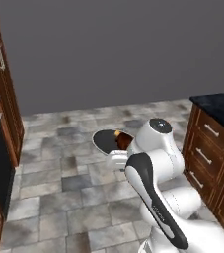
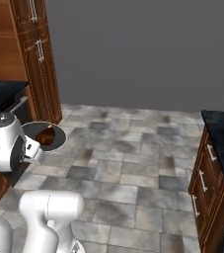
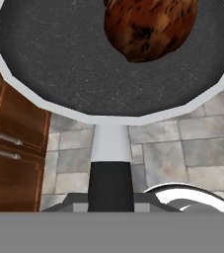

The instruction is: Pick up the pan with the steak in it and place it on the dining table. Then place the steak on the plate.

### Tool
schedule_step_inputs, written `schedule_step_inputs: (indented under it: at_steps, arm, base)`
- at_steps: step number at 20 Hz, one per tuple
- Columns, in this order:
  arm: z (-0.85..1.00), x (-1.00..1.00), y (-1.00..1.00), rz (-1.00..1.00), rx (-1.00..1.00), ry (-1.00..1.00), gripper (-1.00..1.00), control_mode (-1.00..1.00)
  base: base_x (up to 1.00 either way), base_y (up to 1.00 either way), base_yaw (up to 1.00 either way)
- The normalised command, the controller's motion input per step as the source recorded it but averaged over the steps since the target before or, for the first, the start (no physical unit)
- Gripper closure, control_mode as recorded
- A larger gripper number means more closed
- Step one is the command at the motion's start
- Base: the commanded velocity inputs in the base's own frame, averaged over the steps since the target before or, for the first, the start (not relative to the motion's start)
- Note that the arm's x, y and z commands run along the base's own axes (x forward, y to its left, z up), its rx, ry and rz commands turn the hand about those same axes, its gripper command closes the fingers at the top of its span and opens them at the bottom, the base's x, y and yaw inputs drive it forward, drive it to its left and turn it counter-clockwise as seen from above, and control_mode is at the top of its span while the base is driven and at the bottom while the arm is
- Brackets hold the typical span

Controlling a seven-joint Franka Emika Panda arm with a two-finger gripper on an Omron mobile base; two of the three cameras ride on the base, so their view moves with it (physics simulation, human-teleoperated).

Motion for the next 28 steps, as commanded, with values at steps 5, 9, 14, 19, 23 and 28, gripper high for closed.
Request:
schedule_step_inputs:
  at_steps: [5,9,14,19,23,28]
  arm:
    - [0.00,0.00,0.00,0.00,0.00,0.00,1.00,1.00]
    - [0.00,0.00,0.00,0.00,0.00,0.00,1.00,1.00]
    - [0.00,0.00,0.00,0.00,0.00,0.00,1.00,1.00]
    - [0.00,0.00,0.00,0.00,0.00,0.00,1.00,1.00]
    - [0.00,0.00,0.00,0.00,0.00,0.00,1.00,1.00]
    - [0.00,0.00,0.00,0.00,0.00,0.00,1.00,1.00]
  base:
    - [0.00,0.00,-0.50]
    - [0.00,0.00,-0.50]
    - [0.00,0.00,-0.50]
    - [0.00,0.00,-0.50]
    - [0.00,0.00,-0.50]
    - [0.00,0.00,-0.50]
